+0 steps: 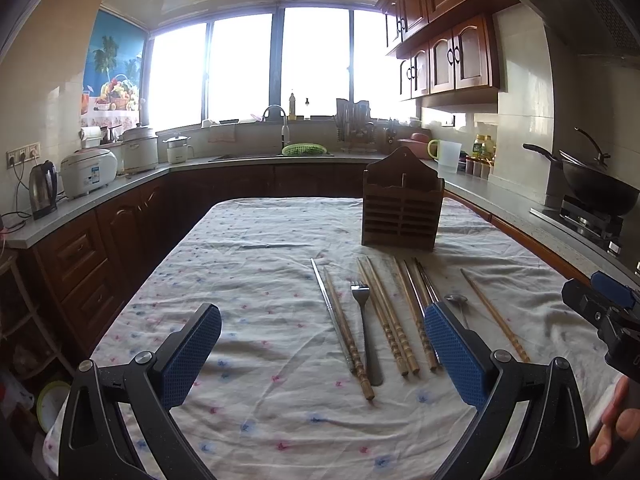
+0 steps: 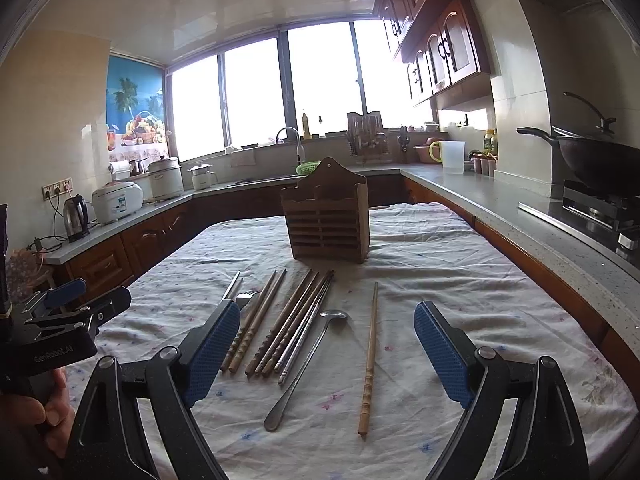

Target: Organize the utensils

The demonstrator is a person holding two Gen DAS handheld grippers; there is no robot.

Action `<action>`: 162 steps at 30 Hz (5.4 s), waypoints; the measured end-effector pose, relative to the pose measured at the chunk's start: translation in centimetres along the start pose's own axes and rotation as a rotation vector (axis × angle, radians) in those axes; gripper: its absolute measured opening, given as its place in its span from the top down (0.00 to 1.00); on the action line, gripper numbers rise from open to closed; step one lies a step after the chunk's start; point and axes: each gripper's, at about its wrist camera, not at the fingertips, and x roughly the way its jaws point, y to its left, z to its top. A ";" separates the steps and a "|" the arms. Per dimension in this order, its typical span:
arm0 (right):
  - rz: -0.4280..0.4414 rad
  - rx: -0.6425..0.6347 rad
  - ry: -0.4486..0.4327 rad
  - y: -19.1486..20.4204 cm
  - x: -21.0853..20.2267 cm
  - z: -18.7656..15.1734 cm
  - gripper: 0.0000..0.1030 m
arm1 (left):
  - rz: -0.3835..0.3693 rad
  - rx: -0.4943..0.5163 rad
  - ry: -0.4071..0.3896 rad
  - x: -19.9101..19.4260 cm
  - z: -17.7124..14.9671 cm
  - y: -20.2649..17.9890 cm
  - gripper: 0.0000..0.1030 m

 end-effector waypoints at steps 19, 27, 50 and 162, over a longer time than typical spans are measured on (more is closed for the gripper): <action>0.048 0.029 0.064 -0.6 1.6 0.6 0.12 | -0.055 -0.031 0.062 2.2 0.9 0.6 0.01; 0.119 0.082 0.163 -1.4 4.5 1.4 0.13 | -0.119 -0.033 0.188 6.8 3.2 1.2 0.14; 0.256 0.368 0.617 -4.5 16.9 -0.9 0.76 | -0.307 -0.020 0.606 26.2 6.8 0.7 0.62; 0.059 0.107 0.217 -7.6 28.3 16.7 0.50 | -0.345 -0.280 0.219 34.9 16.9 1.6 0.32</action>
